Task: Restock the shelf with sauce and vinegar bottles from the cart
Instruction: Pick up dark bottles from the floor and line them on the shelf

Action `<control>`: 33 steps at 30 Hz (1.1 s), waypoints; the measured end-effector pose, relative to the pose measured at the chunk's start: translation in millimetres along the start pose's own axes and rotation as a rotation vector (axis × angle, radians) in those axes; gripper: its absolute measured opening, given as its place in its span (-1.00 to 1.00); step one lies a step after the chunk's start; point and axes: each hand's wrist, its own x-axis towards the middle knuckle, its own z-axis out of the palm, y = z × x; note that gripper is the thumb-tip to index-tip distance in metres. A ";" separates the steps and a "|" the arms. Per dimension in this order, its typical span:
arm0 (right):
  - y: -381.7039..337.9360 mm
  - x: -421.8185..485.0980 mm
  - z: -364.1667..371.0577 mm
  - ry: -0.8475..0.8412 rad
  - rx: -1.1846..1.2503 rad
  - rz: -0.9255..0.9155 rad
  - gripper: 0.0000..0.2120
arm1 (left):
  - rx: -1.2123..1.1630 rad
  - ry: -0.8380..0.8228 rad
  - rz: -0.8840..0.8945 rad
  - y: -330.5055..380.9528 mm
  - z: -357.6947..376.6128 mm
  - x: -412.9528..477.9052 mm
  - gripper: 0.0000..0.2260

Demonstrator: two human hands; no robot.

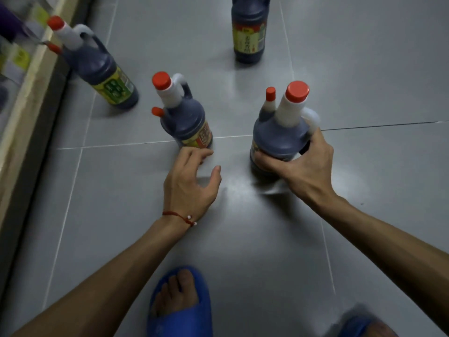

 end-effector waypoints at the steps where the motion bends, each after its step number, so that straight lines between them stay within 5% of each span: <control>1: -3.0 0.6 3.9 -0.002 0.006 0.001 -0.18 | -0.008 0.035 -0.044 -6.2 -4.5 -1.9 -0.70; 7: -13.1 8.2 19.7 -0.030 0.013 0.018 -0.11 | -0.141 0.221 -0.367 -31.4 -0.4 15.6 -0.26; 11: -13.2 15.0 26.1 -0.055 0.073 0.066 -0.07 | -0.348 0.165 -0.437 -38.4 7.2 50.4 -0.02; 24: -39.0 14.6 18.6 -0.184 0.140 0.114 -0.04 | -0.310 0.147 -0.510 -23.0 -22.3 55.5 -0.21; 33: -188.3 17.4 -58.0 -0.391 0.050 0.129 -0.08 | -0.263 0.137 -0.719 81.2 -177.6 24.6 -0.26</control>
